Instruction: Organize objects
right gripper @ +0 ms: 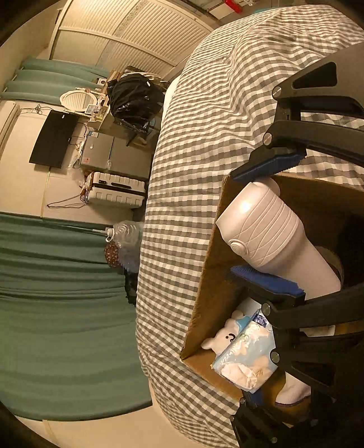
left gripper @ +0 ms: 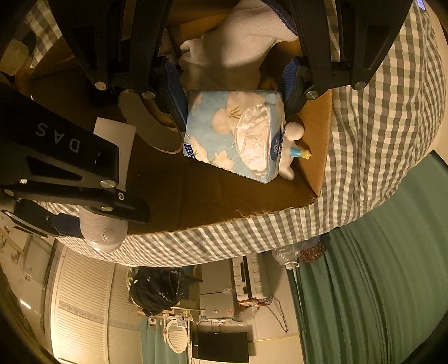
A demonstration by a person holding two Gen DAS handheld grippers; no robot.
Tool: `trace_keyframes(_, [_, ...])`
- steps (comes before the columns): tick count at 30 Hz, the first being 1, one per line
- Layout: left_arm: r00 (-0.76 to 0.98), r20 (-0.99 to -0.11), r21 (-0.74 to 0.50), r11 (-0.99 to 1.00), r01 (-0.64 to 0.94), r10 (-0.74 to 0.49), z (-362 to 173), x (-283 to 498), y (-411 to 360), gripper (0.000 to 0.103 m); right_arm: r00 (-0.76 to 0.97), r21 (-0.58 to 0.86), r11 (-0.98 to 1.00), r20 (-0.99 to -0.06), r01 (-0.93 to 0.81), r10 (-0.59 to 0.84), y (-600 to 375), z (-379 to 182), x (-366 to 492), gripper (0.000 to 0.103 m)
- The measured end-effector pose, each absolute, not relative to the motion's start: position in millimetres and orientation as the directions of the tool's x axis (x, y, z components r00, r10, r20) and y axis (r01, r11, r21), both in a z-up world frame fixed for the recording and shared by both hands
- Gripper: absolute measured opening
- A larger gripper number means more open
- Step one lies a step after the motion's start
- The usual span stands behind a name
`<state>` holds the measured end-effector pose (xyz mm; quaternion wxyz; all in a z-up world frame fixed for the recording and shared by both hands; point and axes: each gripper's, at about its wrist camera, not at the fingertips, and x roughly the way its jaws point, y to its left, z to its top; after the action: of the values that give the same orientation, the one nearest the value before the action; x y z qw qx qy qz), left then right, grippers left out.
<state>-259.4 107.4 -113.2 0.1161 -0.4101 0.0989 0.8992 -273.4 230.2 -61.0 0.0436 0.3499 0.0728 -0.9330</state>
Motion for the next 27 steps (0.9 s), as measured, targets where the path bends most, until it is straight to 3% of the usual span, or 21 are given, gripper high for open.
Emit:
trace_keyframes(6, [-0.641, -0.755, 0.084, -0.951, -0.299, 0.135, -111, -256, 107, 0.067, -0.764, -0.078, -0.987, -0.643, 0.137, -0.055, 231, -57, -267, 0.062])
trace_keyframes(8, [-0.647, -0.751, 0.087, -0.953, -0.290, 0.129, -110, -255, 106, 0.077, -0.770, -0.054, -0.988, -0.633, 0.142, -0.076, 232, -52, -263, 0.064])
trace_keyframes(12, [-0.662, -0.734, 0.064, -0.956, -0.287, 0.150, -98, -252, 104, 0.079, -0.792, -0.056, -0.988, -0.606, 0.143, -0.081, 232, -42, -258, 0.069])
trace_keyframes(16, [-0.691, -0.709, 0.073, -0.959, -0.272, 0.142, -83, -247, 101, 0.091, -0.812, -0.051, -0.989, -0.578, 0.136, -0.082, 233, -30, -250, 0.072])
trace_keyframes(20, [-0.724, -0.676, 0.067, -0.966, -0.248, 0.139, -60, -239, 93, 0.091, -0.825, -0.010, -0.994, -0.559, 0.109, -0.085, 240, -10, -237, 0.073])
trace_keyframes(27, [-0.796, -0.586, 0.021, -0.978, -0.206, 0.155, 4, -198, 74, 0.093, -0.885, -0.018, -0.999, -0.465, 0.045, -0.032, 254, 49, -178, 0.083])
